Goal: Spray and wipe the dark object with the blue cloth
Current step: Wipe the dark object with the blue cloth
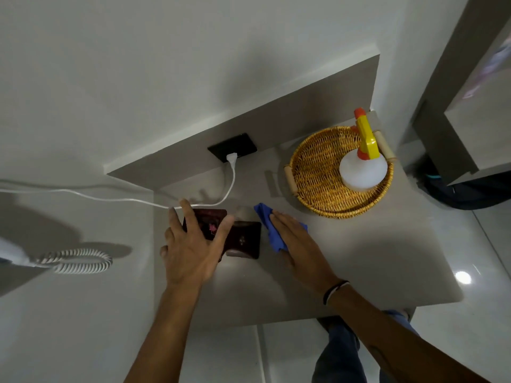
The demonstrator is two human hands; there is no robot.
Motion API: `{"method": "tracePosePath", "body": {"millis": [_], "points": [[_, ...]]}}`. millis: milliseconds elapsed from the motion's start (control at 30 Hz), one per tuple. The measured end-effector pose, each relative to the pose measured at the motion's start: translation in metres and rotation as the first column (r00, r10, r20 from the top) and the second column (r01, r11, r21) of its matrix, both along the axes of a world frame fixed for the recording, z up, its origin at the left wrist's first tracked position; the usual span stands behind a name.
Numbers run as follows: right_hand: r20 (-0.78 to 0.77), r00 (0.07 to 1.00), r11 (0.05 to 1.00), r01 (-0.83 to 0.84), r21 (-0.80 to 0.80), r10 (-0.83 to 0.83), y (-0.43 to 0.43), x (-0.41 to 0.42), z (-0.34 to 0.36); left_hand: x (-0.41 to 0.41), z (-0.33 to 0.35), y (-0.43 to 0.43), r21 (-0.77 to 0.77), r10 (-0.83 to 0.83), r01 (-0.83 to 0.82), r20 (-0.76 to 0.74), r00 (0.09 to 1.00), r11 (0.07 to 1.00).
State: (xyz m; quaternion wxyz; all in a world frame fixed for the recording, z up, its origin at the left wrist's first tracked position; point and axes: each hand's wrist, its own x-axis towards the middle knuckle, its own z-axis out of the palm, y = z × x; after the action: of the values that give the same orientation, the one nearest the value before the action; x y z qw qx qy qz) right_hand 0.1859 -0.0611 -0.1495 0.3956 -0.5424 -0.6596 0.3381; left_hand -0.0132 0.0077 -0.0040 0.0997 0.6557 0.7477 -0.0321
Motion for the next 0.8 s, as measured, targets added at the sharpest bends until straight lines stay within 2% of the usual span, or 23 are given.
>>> {"method": "tracePosePath", "body": {"millis": [67,133,200,400,533,700,800], "points": [[-0.009,1.0,1.0,0.011,0.0,-0.011,-0.002,0.004,-0.003,-0.022,0.006,-0.002,0.018,-0.272,0.271,0.037,0.962,0.962],[-0.005,1.0,1.0,0.01,0.005,-0.01,-0.003,0.007,-0.008,-0.046,0.006,-0.001,-0.01,-0.539,0.539,0.017,0.842,0.842],[0.004,1.0,1.0,0.003,0.001,-0.003,-0.005,0.007,-0.013,-0.061,0.004,0.002,-0.049,-0.64,0.639,-0.001,0.769,0.768],[-0.105,0.99,0.994,-0.101,-0.028,0.098,-0.008,-0.012,-0.008,-0.06,-0.003,0.015,-0.028,-0.642,0.641,-0.065,0.764,0.767],[-0.127,0.987,0.994,-0.103,-0.046,0.097,-0.003,-0.033,0.005,-0.06,-0.012,0.015,-0.004,-0.567,0.568,0.039,0.823,0.823],[-0.191,0.979,0.997,-0.058,0.049,0.066,0.013,-0.053,0.028,-0.071,-0.015,0.012,0.142,-0.553,0.536,0.151,0.819,0.833],[-0.177,0.972,0.983,-0.138,0.12,0.158,0.019,-0.069,0.028,-0.077,-0.017,0.007,0.176,-0.506,0.476,0.213,0.836,0.862]]}}
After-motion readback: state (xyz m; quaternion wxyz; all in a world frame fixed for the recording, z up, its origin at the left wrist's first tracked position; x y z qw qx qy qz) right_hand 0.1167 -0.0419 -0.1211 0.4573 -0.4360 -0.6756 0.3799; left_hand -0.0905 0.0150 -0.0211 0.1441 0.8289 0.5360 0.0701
